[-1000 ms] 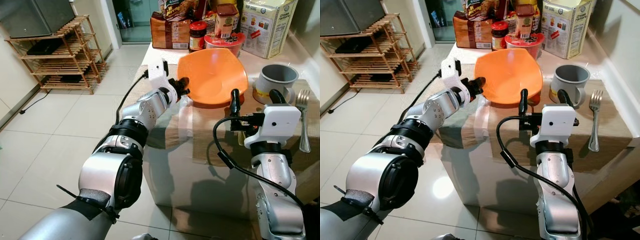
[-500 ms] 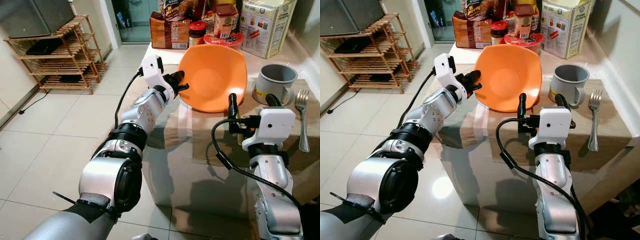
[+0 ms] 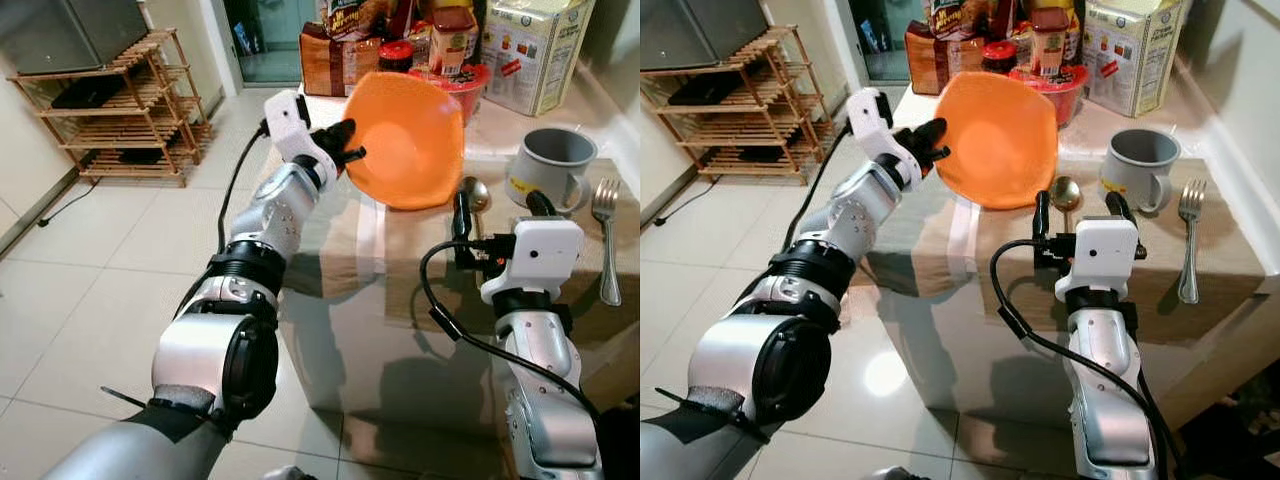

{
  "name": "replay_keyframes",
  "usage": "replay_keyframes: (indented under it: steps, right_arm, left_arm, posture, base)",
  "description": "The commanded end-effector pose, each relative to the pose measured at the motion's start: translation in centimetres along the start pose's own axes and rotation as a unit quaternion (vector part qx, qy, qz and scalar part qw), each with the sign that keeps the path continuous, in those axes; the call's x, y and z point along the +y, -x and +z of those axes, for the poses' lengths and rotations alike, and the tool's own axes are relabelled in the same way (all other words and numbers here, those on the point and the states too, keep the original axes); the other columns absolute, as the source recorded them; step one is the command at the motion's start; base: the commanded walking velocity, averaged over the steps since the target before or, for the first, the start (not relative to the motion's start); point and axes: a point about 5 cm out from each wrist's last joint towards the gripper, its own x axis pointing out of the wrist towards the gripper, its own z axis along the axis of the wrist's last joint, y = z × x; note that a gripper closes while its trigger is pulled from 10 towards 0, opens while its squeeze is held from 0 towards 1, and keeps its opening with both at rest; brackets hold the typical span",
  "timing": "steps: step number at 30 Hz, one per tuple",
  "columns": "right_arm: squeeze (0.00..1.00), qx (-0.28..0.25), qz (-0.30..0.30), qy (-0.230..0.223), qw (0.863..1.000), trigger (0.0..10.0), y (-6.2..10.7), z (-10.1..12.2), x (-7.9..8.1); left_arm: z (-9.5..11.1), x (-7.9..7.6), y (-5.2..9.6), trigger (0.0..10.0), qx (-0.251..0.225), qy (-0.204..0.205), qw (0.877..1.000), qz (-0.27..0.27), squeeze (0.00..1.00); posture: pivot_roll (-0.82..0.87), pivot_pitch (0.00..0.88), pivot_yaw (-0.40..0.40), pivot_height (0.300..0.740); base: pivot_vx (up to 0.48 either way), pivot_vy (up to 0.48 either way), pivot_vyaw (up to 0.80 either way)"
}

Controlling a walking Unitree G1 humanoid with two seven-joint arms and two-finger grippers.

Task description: Setting the table

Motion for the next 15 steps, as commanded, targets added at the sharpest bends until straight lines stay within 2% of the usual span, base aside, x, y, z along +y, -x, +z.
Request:
replay_keyframes:
  steps: [1, 9, 10, 15]
  right_arm:
    - [0.00, 0.006, 0.006, -0.010, 1.000, 10.0, 0.1, -0.4, 0.2]
    - [0.00, 0.036, 0.003, -0.103, 0.994, 10.0, -0.5, -1.1, 0.1]
    - [0.00, 0.036, 0.003, -0.103, 0.994, 10.0, -0.5, -1.1, 0.1]
    - [0.00, 0.016, 0.013, -0.152, 0.988, 10.0, -1.5, 0.1, 0.0]
  left_arm:
    - [2.4, -0.8, -0.2, 0.0, -0.037, 0.006, 0.999, -0.024, 0.00]
    - [2.8, -1.5, 0.6, 0.0, -0.034, 0.042, 0.998, -0.045, 0.00]
    - [2.8, -1.5, 0.6, 0.0, -0.034, 0.042, 0.998, -0.045, 0.00]
    - [3.0, -1.5, 1.2, 0.0, -0.032, 0.048, 0.997, -0.049, 0.00]
  posture:
    - [-0.06, 0.000, 0.126, 0.736]
    - [-0.04, 0.000, 0.124, 0.736]
    - [-0.04, 0.000, 0.124, 0.736]
    - [-0.03, 0.000, 0.118, 0.736]
  base:
    - [0.000, 0.000, 0.00]
    - [0.000, 0.000, 0.00]
    - [0.000, 0.000, 0.00]
    - [0.000, 0.000, 0.00]
